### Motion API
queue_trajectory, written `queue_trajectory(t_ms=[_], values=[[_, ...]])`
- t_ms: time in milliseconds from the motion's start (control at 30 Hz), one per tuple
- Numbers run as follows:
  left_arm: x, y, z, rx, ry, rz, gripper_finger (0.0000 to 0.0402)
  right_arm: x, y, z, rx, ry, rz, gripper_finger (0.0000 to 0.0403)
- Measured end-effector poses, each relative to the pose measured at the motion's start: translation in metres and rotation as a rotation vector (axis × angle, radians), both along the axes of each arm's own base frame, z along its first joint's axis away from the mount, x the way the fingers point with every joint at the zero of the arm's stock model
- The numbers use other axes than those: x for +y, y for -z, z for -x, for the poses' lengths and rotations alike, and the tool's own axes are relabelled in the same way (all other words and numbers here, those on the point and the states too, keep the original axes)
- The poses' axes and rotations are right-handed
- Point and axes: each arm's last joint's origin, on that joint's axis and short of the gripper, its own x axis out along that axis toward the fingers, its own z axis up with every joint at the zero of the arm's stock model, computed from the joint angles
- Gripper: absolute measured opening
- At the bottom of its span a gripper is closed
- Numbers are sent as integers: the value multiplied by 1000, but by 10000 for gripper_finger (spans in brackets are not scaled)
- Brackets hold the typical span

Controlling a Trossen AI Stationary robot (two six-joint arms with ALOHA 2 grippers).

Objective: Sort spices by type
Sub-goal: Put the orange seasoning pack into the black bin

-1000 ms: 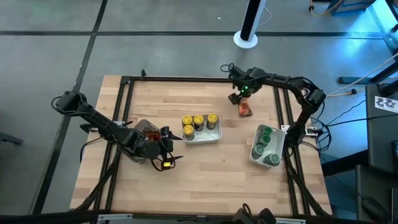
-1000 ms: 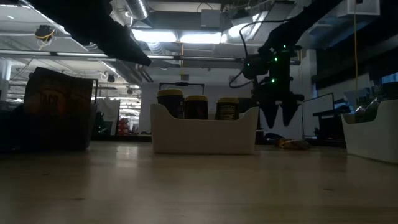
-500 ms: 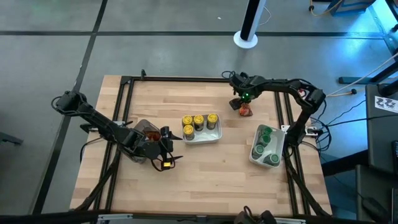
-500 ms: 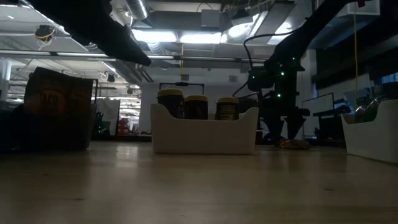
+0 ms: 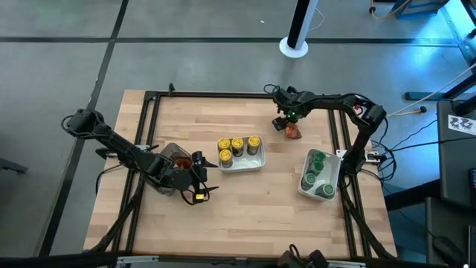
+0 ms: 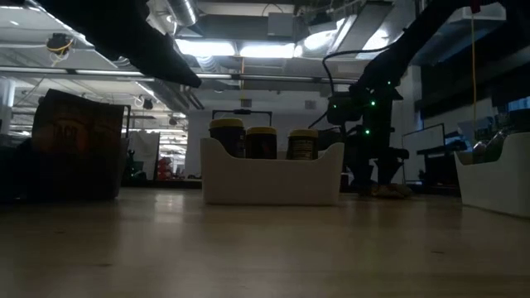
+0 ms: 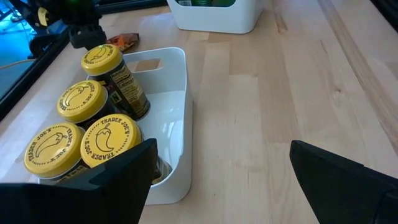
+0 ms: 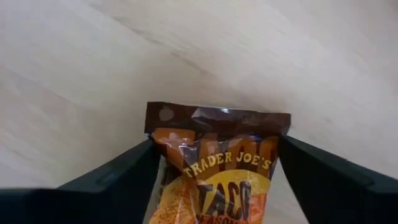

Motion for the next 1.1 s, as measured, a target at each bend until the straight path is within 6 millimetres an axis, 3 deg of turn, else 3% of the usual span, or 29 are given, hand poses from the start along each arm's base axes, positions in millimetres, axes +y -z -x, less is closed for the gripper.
queue_trajectory(t_ms=[467,667,800,1100], values=[[0,0,0,-2,-2,4,349,0,7,-4,-17,-69,-48,108],[0,0,0,-5,-12,20,349,13,3,-13,4,-167,-12,18],[0,0,0,-6,-12,21,349,26,-9,-21,12,-232,36,12],[0,-1,-1,-21,-27,52,349,56,-64,-44,-130,-341,167,6]])
